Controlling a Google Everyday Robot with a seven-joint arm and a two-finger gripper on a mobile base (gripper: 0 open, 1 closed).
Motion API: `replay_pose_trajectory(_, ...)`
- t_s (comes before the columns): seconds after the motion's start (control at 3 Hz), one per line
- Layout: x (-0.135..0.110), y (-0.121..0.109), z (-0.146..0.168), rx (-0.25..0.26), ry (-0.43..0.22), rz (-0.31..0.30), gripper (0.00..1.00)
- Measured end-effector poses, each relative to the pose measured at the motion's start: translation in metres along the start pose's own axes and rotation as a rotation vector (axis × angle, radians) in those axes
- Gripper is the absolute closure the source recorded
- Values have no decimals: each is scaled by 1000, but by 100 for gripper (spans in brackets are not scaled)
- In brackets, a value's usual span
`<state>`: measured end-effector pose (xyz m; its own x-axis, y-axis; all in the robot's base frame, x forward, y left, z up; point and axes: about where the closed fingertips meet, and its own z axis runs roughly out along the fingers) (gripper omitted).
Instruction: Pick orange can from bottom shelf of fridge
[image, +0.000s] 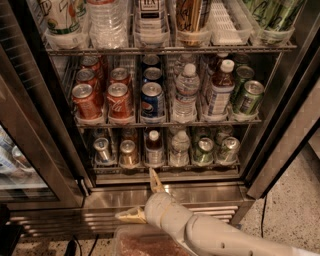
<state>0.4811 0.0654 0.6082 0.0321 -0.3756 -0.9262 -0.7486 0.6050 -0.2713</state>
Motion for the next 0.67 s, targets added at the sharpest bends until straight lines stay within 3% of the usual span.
replay_pose_trajectory(0.33, 4, 0, 7, 47, -6, -4, 0)
replay_pose_trajectory(0.67, 9, -6, 27, 130, -23, -25, 0)
